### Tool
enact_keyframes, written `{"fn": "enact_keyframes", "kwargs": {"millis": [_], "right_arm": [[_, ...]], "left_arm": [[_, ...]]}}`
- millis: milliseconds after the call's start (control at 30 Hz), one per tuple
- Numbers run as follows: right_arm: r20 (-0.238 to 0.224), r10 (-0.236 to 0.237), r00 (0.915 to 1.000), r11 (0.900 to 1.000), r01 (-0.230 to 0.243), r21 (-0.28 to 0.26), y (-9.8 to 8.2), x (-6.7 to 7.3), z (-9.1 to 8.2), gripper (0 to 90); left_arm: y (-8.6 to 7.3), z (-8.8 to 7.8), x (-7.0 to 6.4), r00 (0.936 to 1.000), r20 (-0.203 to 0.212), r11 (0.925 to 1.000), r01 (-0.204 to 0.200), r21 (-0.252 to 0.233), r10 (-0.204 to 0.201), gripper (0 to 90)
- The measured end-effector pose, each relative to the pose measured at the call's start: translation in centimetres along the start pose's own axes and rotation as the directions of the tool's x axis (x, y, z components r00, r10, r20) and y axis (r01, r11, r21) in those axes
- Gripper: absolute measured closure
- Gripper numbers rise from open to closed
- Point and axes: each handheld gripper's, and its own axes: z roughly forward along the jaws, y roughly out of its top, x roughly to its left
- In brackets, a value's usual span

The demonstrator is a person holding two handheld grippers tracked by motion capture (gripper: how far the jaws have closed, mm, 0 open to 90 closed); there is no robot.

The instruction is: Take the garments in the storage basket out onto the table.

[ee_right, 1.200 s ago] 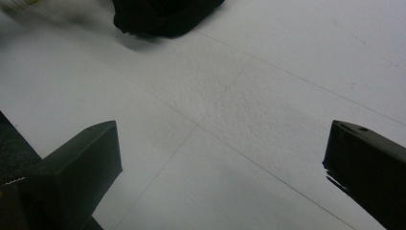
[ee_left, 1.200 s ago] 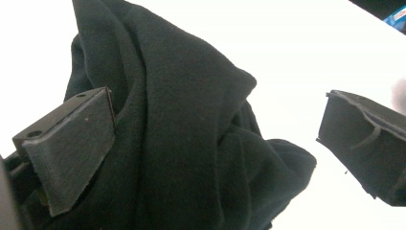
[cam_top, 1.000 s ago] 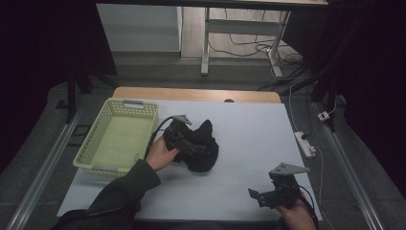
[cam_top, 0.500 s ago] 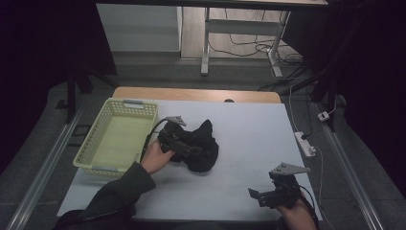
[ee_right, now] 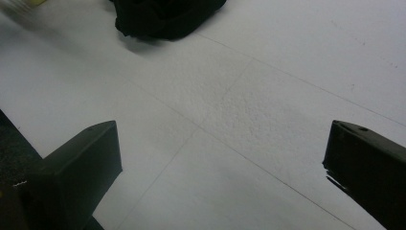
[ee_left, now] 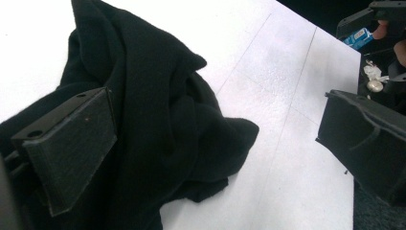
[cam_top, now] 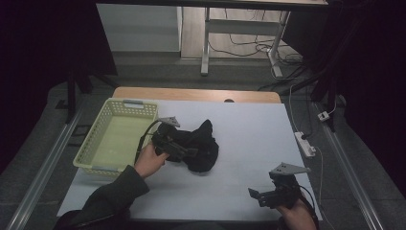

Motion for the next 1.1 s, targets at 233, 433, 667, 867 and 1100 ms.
{"fn": "enact_keyframes", "kwargs": {"millis": [233,433,667,867,1100], "right_arm": [[0.001,-0.002,1.0000,1.000,0.002,0.000,0.0,0.0,0.0,0.0],[0.002,-0.005,1.0000,1.000,0.005,0.002,0.0,0.1,0.0,0.0],[0.001,-0.004,1.0000,1.000,0.004,0.000,0.0,0.1,0.0,0.0],[0.003,-0.005,1.0000,1.000,0.005,0.003,0.0,0.1,0.0,0.0],[0.004,-0.008,1.0000,1.000,0.008,0.003,0.0,0.1,0.1,0.0]], "left_arm": [[-0.9,-1.0,-0.4,0.9999,0.012,0.9999,0.012,-0.009,-0.012,0.0],[-1.4,-1.7,-0.9,0.9997,0.017,0.9997,0.016,-0.018,-0.015,0.0],[-2.2,-2.9,-1.4,0.9994,0.021,0.9989,0.028,-0.038,-0.027,0.0],[-3.3,-4.1,-1.6,0.9988,0.023,0.9974,0.045,-0.056,-0.044,0.0],[-4.9,-5.5,-1.8,0.9977,0.012,0.9955,0.068,-0.066,-0.067,0.0]]}}
